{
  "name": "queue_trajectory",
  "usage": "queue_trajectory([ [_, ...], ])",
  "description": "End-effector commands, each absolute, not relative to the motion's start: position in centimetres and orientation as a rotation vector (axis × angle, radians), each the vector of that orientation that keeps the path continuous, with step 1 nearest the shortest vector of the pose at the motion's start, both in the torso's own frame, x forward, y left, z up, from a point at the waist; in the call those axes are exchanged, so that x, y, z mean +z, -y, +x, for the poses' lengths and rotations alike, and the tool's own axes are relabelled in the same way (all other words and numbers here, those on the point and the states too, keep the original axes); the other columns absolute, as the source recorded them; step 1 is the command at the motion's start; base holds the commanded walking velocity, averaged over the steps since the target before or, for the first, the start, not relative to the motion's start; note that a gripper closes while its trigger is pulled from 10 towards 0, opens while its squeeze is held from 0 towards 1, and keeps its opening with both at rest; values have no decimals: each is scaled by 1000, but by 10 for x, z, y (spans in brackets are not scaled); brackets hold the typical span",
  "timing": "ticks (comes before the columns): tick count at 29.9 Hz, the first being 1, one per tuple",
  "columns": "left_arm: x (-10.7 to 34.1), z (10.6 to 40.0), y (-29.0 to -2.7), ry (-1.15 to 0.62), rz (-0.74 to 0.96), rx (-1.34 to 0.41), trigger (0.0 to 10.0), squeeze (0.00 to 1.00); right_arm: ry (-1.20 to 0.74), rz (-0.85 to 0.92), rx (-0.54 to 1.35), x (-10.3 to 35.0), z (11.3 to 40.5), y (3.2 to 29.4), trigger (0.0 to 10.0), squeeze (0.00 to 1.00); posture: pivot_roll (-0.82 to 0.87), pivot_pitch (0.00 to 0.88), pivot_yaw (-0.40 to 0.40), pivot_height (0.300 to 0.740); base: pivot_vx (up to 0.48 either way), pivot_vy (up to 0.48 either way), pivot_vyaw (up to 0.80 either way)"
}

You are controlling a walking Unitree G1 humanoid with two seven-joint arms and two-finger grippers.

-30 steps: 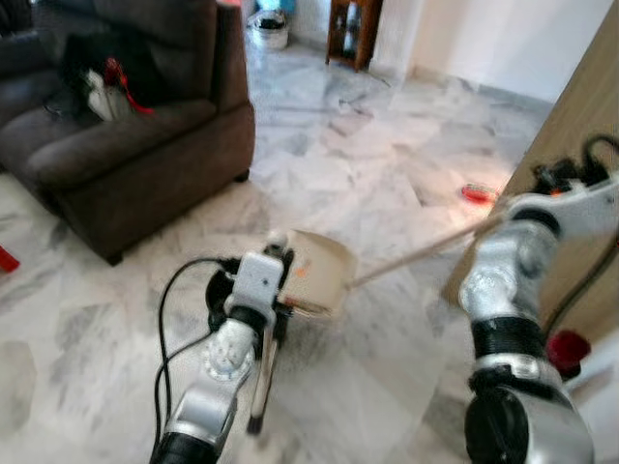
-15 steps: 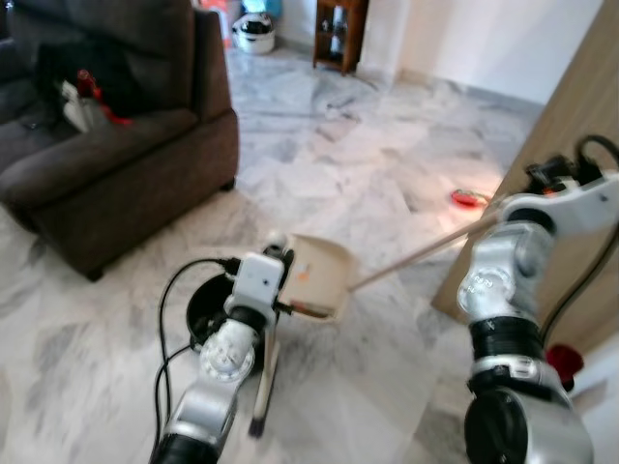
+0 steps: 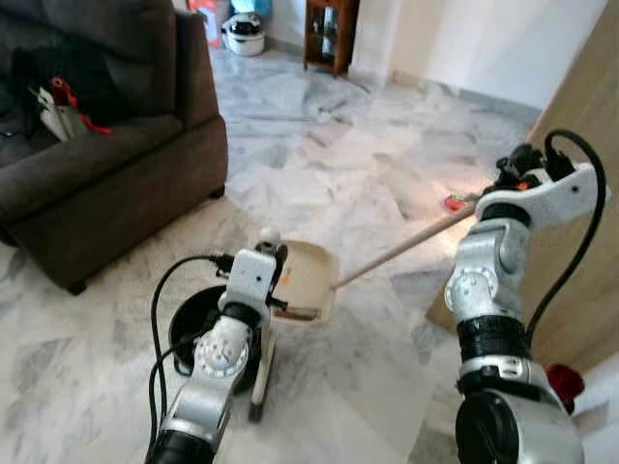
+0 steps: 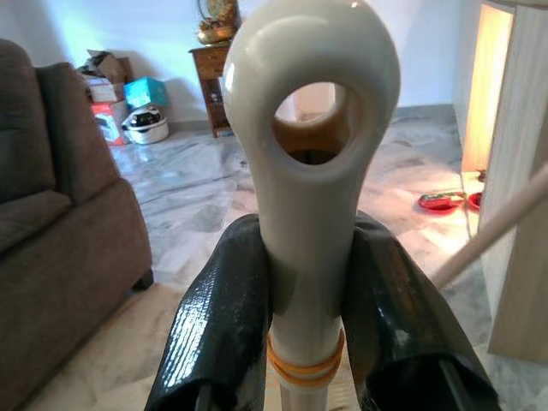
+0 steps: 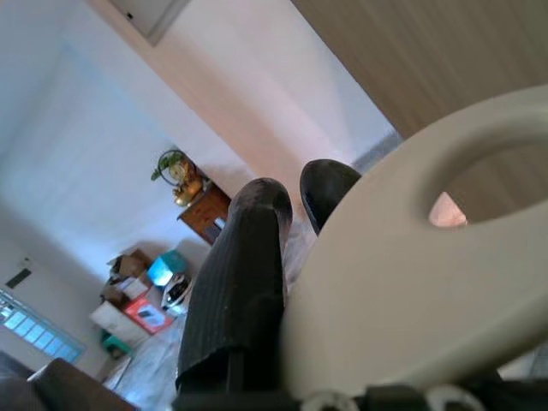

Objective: Sweep floor

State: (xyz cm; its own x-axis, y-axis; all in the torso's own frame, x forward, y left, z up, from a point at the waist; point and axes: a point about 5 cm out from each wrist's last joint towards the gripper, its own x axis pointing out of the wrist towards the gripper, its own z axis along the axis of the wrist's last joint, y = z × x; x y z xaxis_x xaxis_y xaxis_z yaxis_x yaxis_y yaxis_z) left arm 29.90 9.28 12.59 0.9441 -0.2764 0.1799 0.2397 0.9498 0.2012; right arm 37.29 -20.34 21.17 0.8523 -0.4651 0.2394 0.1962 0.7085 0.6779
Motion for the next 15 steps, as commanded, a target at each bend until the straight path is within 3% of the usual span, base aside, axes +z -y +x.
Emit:
queue_trajectory([
  [1,137,300,-92,269,206,-267,10000,0,484,703,-366,226,370,208,10000,0,85,0,-9,740,0,0,0],
  [5,136,299,-92,269,210,-269,10000,0,487,693,-355,225,370,206,10000,0,85,0,-9,740,0,0,0],
  [15,138,301,-93,273,216,-266,10000,0,501,661,-308,230,370,202,10000,0,86,0,-8,740,0,0,778],
])
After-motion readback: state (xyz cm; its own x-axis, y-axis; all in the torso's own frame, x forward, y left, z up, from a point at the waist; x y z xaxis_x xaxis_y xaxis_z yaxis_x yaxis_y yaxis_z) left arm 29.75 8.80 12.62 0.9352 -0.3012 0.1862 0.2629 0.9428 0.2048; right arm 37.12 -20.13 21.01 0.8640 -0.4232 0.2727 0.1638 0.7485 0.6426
